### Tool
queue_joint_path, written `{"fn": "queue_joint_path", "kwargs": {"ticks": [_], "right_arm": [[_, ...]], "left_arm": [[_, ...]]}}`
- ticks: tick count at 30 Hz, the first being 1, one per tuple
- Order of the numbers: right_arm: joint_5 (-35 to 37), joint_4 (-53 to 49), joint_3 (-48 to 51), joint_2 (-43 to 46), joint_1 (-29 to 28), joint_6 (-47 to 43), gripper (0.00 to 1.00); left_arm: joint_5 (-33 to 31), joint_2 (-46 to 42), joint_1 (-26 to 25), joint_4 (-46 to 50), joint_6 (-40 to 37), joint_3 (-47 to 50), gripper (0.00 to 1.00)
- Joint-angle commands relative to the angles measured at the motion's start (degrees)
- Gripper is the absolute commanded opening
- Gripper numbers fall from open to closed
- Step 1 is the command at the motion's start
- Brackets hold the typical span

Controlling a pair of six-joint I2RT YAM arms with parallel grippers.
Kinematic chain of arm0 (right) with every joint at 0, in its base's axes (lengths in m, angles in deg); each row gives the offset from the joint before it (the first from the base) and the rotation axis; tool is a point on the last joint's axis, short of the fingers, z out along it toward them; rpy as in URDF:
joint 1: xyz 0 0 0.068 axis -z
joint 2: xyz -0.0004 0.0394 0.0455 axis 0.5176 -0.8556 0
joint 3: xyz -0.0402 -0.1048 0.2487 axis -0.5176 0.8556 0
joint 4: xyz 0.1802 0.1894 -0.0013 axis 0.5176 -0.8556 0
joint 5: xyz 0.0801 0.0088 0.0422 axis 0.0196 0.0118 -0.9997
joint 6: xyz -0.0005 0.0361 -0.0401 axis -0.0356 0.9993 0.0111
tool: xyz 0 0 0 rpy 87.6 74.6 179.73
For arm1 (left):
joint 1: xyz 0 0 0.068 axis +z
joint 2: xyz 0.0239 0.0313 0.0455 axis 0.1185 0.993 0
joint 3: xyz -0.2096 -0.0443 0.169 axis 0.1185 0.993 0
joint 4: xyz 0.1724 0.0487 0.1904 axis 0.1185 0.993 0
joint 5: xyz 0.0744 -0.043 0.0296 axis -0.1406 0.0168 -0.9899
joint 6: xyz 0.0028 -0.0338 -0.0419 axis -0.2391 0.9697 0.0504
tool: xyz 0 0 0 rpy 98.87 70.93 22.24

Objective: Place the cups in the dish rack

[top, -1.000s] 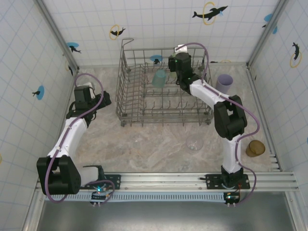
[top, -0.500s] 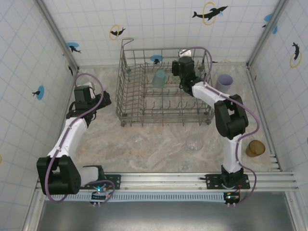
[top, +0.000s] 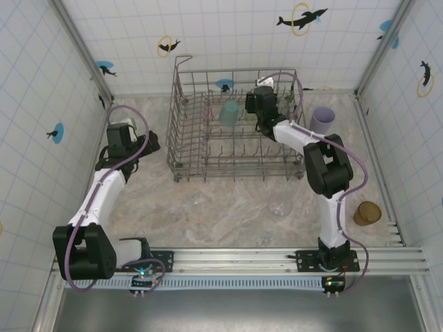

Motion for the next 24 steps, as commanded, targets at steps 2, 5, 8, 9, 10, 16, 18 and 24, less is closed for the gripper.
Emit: {"fn": "queue_joint_path", "kwargs": {"ticks": [2, 5, 8, 9, 10, 16, 18, 24], "right_arm": [[1.52, 1.17, 0.73, -1.12, -0.28, -0.53, 0.67], [1.26, 0.06, 0.64, -0.80, -0.20, -0.57, 0.78], [0.32, -1.25, 0.14, 0.32, -0.25, -0.20, 0.88], [-0.21, -1.83, -0.33, 0.77, -0.20, -0.11, 0.91], [-0.67, -2.62, -0.88, 1.08, -0.20, -0.10, 0.93], [-3.05, -7.75, -4.74, 3.20, -0.33, 0.62, 1.00], [-3.92, -8.98, -5.32, 4.16, -0.20, 1.37, 1.00], [-5.17, -11.61, -5.53, 8.32, -0.13, 3.26, 1.00]], "left_arm": [[0.03, -0.17, 0.54, -0.70, 0.74, 0.12, 0.97], [-0.05, -0.30, 0.54, -0.72, 0.83, 0.12, 0.97], [-0.12, -0.30, 0.50, -0.65, 0.92, 0.12, 0.97], [-0.22, -0.32, 0.54, -0.66, 0.99, 0.12, 0.97], [-0.18, -0.37, 0.54, -0.57, 0.96, 0.06, 0.97], [-0.81, -0.88, 0.54, -0.53, 1.07, 0.16, 0.97], [-1.04, -0.93, 0.53, -0.56, 1.09, 0.17, 0.97], [-0.83, -0.49, 0.54, 0.09, 1.36, -0.30, 0.97]]}}
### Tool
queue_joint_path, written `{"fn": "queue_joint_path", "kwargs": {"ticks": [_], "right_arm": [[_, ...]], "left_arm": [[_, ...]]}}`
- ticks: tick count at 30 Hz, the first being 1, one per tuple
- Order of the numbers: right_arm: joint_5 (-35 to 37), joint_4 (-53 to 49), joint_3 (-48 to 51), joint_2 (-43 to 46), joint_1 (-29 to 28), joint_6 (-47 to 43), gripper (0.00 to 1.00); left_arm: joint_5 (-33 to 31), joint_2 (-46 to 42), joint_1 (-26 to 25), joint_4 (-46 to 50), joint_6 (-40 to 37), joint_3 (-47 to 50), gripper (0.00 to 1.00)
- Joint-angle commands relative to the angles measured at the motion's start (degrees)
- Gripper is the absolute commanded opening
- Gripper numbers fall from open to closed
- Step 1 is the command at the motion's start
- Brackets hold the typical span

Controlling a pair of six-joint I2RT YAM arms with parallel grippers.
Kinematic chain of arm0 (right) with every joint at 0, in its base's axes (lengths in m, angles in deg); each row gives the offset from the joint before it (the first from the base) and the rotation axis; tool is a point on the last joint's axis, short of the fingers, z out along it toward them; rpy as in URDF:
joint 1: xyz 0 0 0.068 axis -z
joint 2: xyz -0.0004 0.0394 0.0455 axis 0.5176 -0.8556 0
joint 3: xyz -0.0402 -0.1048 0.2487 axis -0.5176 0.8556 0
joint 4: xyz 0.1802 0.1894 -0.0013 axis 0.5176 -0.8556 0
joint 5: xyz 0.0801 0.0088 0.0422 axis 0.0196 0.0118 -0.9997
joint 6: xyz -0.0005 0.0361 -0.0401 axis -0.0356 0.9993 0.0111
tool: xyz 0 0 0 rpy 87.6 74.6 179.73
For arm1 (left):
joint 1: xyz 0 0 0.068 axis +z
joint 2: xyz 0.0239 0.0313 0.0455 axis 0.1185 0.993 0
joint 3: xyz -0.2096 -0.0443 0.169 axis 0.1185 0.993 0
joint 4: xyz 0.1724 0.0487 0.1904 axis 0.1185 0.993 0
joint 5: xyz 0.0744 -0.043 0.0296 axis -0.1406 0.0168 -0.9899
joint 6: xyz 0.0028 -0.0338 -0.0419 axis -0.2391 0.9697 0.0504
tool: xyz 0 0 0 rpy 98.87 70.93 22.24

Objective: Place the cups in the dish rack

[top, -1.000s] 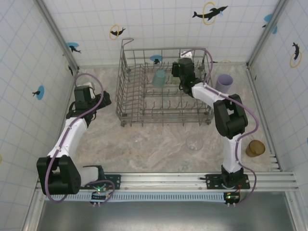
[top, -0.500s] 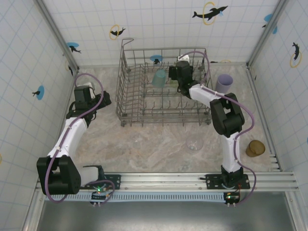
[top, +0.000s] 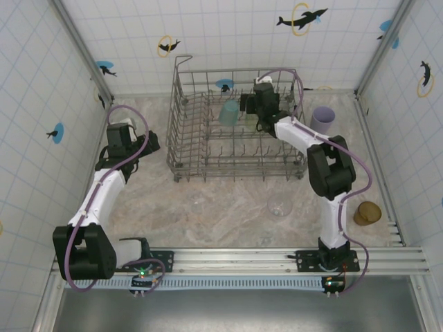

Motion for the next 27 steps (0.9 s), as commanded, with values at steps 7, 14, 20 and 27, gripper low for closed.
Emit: {"fn": "queue_joint_path", "kwargs": {"ticks": [7, 14, 20, 27], "right_arm": [[-2.02, -4.35, 2.61, 12.13, -0.04, 3.38, 1.00], [-1.50, -4.59, 11.80, 20.70, -0.23, 4.26, 1.00], [-4.50, -6.61, 19.05, 27.33, -0.22, 4.73, 1.00], [-7.06, -8.77, 28.22, 35.89, -0.35, 5.25, 1.00]], "left_arm": [[-1.91, -0.94, 0.54, 0.24, 1.37, -0.23, 0.97], [-6.87, -2.22, 0.56, -0.96, 2.58, 1.28, 0.97], [-8.41, -1.15, 0.54, -1.73, 3.42, 1.73, 0.97], [-12.94, 0.12, 0.54, 4.26, 6.39, -2.27, 0.97]]}}
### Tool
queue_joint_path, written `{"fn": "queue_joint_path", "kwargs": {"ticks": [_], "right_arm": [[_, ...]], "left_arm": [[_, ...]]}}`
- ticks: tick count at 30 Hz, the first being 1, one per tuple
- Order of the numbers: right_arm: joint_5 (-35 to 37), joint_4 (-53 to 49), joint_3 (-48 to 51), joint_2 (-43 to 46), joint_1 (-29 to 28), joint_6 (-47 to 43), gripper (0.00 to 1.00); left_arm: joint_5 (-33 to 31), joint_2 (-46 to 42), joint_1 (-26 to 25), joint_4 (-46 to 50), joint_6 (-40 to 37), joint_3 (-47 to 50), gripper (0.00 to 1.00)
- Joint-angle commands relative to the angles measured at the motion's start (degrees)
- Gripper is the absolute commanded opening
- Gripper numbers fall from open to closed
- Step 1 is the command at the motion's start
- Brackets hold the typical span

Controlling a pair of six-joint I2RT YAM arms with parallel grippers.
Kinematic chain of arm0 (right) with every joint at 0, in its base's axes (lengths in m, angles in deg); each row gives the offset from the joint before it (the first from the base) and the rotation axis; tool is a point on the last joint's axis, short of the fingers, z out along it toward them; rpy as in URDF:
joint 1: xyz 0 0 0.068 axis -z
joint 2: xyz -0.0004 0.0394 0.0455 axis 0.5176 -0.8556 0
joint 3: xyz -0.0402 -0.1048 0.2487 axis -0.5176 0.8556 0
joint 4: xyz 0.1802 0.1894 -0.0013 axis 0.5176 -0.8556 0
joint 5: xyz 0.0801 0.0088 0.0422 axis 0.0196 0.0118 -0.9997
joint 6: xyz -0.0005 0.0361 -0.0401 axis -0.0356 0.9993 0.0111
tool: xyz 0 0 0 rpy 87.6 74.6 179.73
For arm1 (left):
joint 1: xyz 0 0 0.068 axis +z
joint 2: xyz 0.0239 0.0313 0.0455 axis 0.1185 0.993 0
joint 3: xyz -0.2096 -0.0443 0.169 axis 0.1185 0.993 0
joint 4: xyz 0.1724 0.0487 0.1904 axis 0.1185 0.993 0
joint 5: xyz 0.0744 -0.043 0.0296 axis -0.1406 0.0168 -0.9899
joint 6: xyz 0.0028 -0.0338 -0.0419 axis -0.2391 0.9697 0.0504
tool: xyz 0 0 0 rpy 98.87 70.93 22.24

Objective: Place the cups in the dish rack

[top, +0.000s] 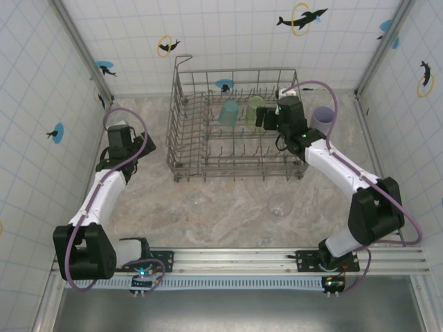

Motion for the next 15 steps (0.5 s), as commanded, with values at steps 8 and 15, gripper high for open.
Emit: {"fn": "queue_joint_path", "kwargs": {"ticks": [8, 15], "right_arm": [[-4.65, -4.58, 9.75, 13.05, -1.52, 2.82, 1.00], [-5.85, -2.46, 15.17, 17.73, -1.91, 4.42, 1.00]], "left_arm": [[-17.59, 0.03, 0.54, 19.42, 15.74, -8.93, 0.97], [-27.52, 0.37, 0.54, 31.91, 30.91, -9.43, 0.98]]}}
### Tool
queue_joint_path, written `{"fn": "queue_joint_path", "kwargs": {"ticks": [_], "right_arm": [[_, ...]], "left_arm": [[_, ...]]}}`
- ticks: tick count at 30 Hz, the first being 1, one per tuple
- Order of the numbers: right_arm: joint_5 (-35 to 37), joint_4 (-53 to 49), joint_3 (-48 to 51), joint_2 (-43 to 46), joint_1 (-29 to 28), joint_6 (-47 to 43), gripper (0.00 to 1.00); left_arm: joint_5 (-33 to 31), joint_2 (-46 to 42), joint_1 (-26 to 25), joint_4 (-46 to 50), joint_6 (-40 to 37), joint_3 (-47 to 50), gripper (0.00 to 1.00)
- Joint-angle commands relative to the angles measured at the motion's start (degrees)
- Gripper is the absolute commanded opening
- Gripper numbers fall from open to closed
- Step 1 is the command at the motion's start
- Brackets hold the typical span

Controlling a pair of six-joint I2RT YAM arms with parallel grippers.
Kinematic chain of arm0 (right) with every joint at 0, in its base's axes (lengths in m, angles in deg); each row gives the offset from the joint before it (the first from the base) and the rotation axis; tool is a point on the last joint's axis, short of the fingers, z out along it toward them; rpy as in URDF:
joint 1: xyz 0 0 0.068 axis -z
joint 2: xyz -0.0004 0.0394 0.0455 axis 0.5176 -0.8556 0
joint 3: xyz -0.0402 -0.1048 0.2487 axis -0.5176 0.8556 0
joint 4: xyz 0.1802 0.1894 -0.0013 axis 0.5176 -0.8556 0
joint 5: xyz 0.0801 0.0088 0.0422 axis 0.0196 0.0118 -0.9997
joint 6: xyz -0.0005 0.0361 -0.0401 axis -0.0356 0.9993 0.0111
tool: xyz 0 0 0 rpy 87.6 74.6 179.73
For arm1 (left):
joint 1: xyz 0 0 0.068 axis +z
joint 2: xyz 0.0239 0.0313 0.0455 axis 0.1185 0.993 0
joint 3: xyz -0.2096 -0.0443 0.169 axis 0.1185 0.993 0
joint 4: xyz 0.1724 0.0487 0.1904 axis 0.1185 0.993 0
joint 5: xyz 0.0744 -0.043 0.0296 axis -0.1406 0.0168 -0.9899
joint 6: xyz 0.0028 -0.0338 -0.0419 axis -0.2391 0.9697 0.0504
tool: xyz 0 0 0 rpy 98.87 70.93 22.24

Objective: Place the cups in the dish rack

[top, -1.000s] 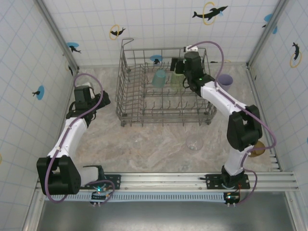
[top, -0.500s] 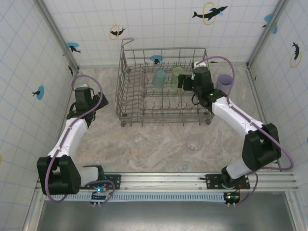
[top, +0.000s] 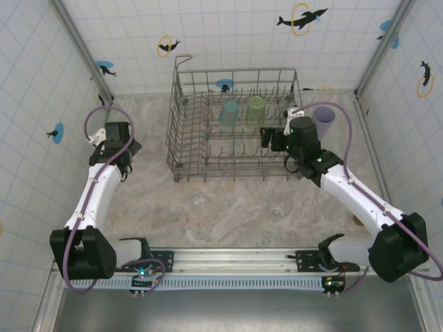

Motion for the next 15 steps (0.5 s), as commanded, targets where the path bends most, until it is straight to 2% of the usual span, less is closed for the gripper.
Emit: {"fn": "queue_joint_path", "kwargs": {"ticks": [1, 5, 11, 15], "right_arm": [[-1.91, 1.49, 2.88, 2.45, -0.08, 1.56, 1.00], [-2.12, 1.40, 4.07, 3.13, -0.12, 1.82, 1.00], [-3.89, 2.52, 5.89, 3.86, -0.08, 2.45, 1.00], [-4.02, 3.52, 7.18, 4.56, -0.08, 3.04, 1.00]], "left_arm": [[-9.05, 0.40, 0.54, 11.42, 11.24, -0.91, 0.98], [-11.86, 0.83, 0.56, 14.88, 12.97, -0.47, 0.98], [-9.56, 3.50, 0.59, 17.65, 11.53, -1.07, 0.98], [-11.38, 5.68, 0.59, 23.21, 13.98, -3.26, 0.98]]}}
